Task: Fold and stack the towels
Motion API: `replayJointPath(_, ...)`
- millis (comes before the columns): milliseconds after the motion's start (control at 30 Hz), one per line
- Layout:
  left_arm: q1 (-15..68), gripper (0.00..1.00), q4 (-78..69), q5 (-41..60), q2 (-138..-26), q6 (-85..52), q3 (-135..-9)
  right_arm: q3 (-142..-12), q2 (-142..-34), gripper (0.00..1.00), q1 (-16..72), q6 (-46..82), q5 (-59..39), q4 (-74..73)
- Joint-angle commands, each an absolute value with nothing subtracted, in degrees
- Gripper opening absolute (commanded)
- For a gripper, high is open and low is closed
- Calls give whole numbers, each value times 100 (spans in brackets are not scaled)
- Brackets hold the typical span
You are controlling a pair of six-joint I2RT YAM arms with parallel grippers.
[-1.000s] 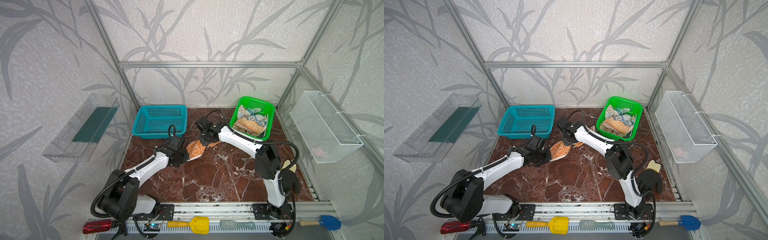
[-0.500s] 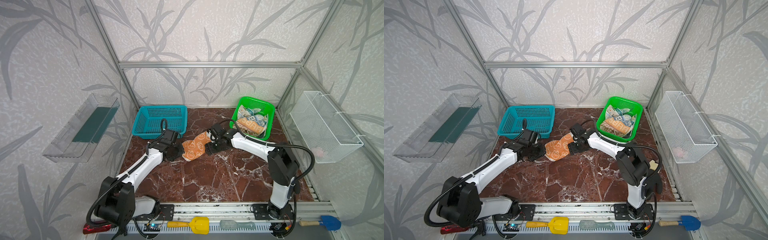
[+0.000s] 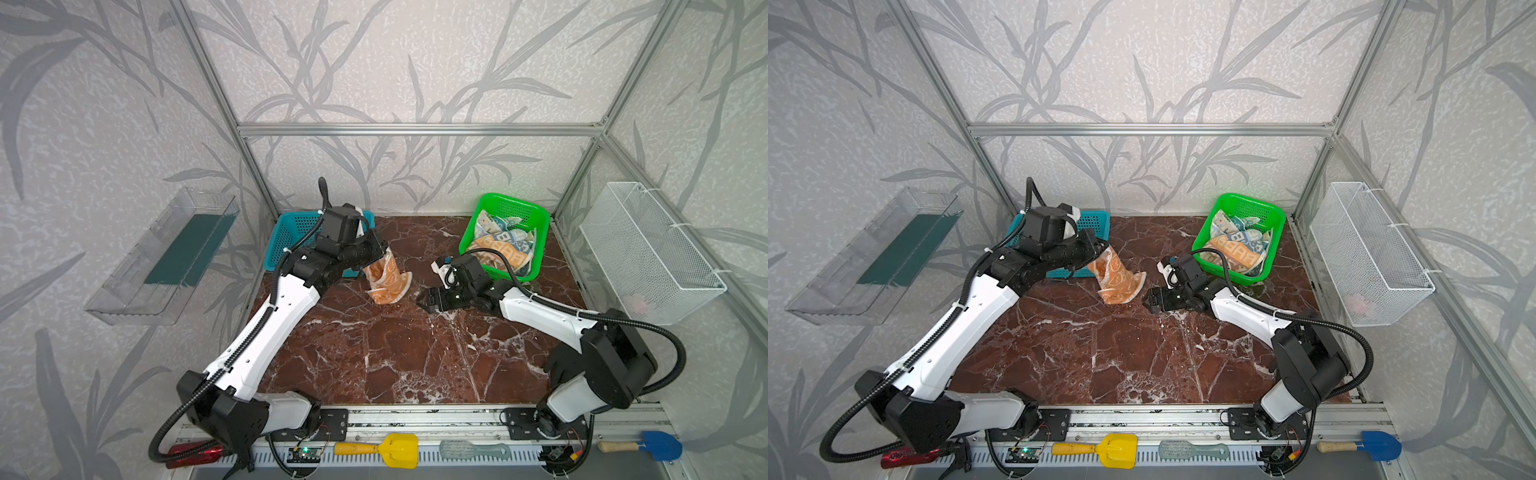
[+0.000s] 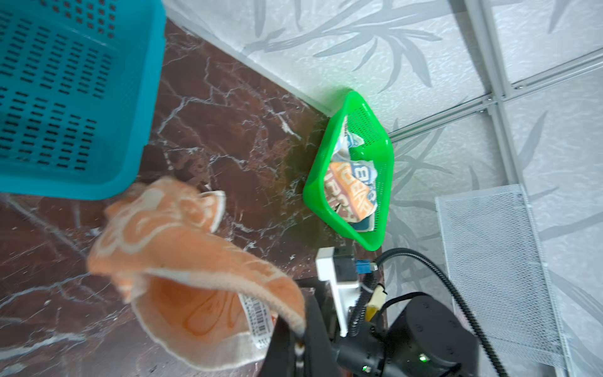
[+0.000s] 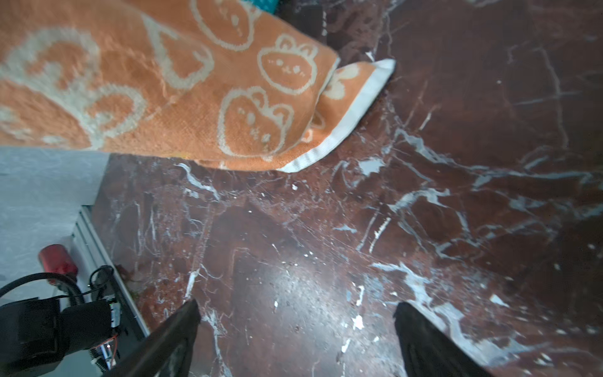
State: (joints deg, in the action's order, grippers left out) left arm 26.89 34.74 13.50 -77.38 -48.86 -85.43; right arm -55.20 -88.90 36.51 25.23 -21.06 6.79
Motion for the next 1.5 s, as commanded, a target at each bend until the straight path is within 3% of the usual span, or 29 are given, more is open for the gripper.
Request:
replayJointPath(0,3013,0,3510,1212,-8098,-5101,-9377,-5518,-8566,95,3937,2370,-2331,-19)
replayJointPath(233,3240,0,3743,937,-8617,-5063,-10280,-4795,-7704,97,4147,2299,-1294,-674)
replayJointPath(533,3281,0,3295,864,-8298,-5284,-8364,-4684,-7473,98,3607,2250,-309,-80)
replayJointPath(900,3084,0,2763,729,-7958,-5356,-6067,-4747,-8783,98,3576,2439,-1068,91)
replayJointPath(1233,2419,0,2944,354,-7902,-4880,-6301,-4631,-9298,93,4220,2536,-960,-446)
replayJointPath(1467,2357,0,2848,534,-8130,-4852,-6350,-5395,-10193,86,4213,2344,-484,-195)
